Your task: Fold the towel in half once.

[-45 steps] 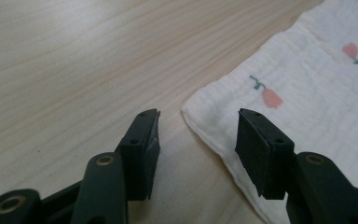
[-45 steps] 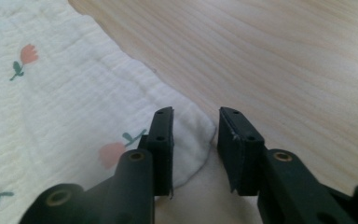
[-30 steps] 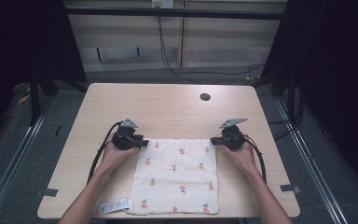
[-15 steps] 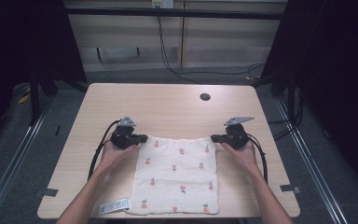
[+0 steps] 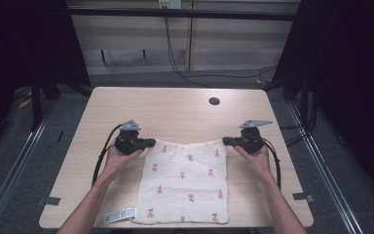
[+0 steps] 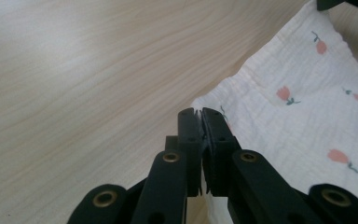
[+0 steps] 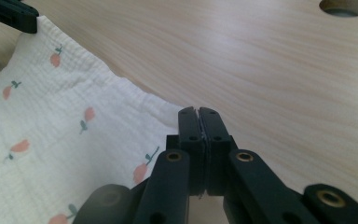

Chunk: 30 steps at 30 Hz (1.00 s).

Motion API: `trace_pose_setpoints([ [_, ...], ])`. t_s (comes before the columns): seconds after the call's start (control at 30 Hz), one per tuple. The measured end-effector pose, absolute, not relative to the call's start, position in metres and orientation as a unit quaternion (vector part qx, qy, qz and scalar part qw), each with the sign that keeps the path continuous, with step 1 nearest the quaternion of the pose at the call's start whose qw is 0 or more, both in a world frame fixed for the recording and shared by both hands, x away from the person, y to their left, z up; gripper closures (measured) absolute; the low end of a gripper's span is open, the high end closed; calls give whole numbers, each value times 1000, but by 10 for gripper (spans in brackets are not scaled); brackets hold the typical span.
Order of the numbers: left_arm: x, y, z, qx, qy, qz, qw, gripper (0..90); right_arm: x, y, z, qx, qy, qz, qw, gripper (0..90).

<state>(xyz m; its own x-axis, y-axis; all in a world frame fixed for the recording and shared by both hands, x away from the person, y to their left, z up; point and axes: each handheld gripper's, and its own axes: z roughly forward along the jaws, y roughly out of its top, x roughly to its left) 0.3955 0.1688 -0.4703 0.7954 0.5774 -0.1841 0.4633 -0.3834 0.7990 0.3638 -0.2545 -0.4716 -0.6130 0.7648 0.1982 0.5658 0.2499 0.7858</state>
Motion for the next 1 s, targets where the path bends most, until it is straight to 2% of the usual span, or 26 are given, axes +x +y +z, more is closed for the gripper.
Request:
trace_pose_setpoints([
  [0.2, 394, 174, -457, 816, 311, 67, 482, 871, 361, -258, -459, 418, 775, 456, 131, 890],
  [0.27, 393, 173, -456, 816, 313, 84, 480, 872, 361, -258, -458, 418, 773, 459, 130, 890],
  [0.4, 392, 170, -453, 817, 307, 86, 480, 873, 360, -259, -453, 417, 767, 468, 135, 891],
  [0.63, 381, 175, -432, 802, 289, 91, 515, 874, 350, -266, -424, 399, 754, 496, 161, 891],
  [1.0, 370, 172, -445, 825, 278, 64, 488, 874, 339, -262, -427, 393, 779, 469, 137, 891],
])
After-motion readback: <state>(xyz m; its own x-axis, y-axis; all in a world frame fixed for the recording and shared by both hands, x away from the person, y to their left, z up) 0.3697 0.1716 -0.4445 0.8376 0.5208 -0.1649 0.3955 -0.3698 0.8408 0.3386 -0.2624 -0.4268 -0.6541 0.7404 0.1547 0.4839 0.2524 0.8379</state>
